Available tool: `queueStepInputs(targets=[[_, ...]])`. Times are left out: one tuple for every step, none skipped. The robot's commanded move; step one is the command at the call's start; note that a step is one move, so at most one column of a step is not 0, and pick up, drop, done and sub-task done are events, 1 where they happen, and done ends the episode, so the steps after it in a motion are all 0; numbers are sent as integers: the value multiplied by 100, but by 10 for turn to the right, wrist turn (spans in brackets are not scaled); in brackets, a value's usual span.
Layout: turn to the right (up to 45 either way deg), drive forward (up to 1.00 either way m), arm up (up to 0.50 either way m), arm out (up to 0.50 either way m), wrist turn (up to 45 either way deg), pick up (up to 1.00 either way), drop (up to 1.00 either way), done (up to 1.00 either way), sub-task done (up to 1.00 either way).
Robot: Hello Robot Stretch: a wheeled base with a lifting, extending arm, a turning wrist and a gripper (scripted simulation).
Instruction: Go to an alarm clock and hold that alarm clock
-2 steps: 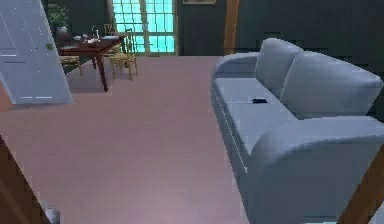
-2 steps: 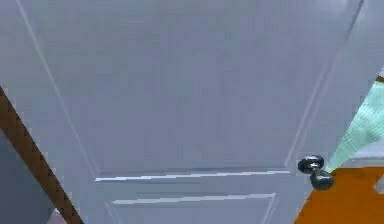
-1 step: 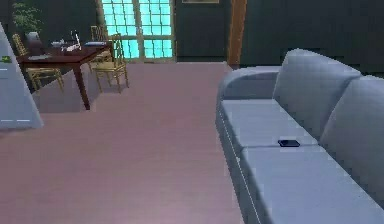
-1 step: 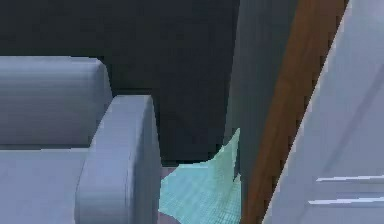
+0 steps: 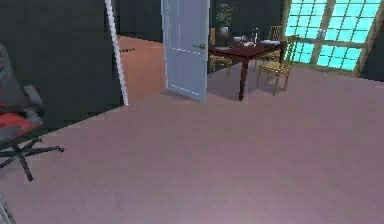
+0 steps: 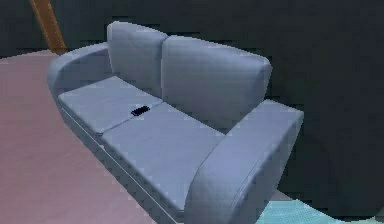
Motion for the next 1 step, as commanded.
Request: queueStepInputs(targets=[[-120, 0, 0, 0, 0, 0, 0, 0, 0]])
